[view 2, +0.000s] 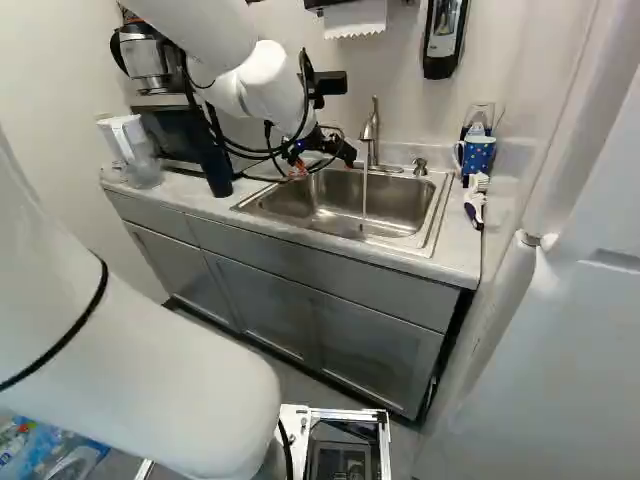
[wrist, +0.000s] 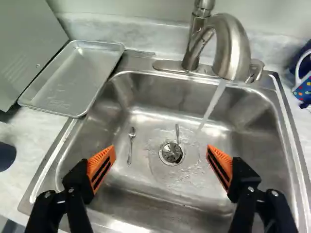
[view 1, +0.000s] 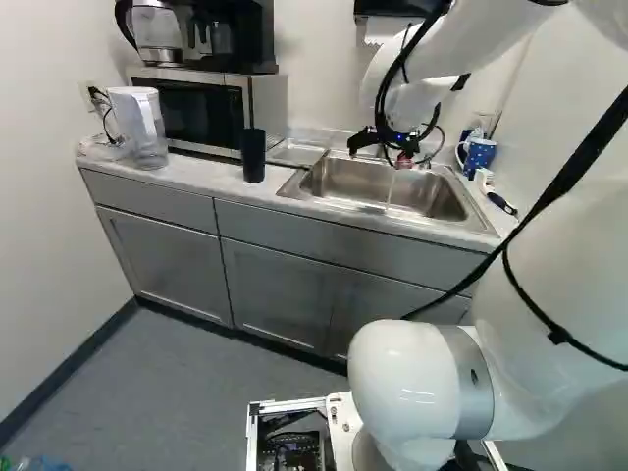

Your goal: Rinse the cup and place it in the tray

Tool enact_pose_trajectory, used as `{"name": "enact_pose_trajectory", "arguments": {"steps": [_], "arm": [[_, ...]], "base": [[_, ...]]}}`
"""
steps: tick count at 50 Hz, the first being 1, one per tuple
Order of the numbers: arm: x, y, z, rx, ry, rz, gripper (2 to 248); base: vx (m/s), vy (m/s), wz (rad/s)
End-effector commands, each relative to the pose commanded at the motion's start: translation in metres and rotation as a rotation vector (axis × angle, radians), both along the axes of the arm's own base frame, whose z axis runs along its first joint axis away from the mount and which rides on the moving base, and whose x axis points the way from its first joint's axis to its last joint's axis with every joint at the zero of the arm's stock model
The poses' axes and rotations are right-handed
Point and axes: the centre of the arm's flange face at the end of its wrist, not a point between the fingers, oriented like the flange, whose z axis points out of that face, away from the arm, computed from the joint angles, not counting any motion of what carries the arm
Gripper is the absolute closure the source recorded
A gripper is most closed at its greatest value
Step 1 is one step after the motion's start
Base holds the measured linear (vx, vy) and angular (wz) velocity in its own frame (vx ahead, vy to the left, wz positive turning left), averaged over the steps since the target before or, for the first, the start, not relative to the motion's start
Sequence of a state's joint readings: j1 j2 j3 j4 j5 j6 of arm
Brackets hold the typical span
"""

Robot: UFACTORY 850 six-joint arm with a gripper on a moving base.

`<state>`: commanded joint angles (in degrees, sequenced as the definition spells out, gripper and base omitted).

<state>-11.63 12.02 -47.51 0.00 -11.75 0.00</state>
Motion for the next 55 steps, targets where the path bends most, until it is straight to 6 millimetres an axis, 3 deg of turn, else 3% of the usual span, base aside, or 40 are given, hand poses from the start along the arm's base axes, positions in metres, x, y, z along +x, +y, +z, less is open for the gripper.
{"name": "enact_pose_trajectory", "arguments": {"steps": [28,55], "arm": [[-0.016,-0.035,-0.001,-0.001,-0.002,-0.089,3],[-0.016,-0.035,-0.001,-0.001,-0.002,-0.089,3]], "base": [[0.0,0.0,0.0],[0.0,0.0,0.0]]}}
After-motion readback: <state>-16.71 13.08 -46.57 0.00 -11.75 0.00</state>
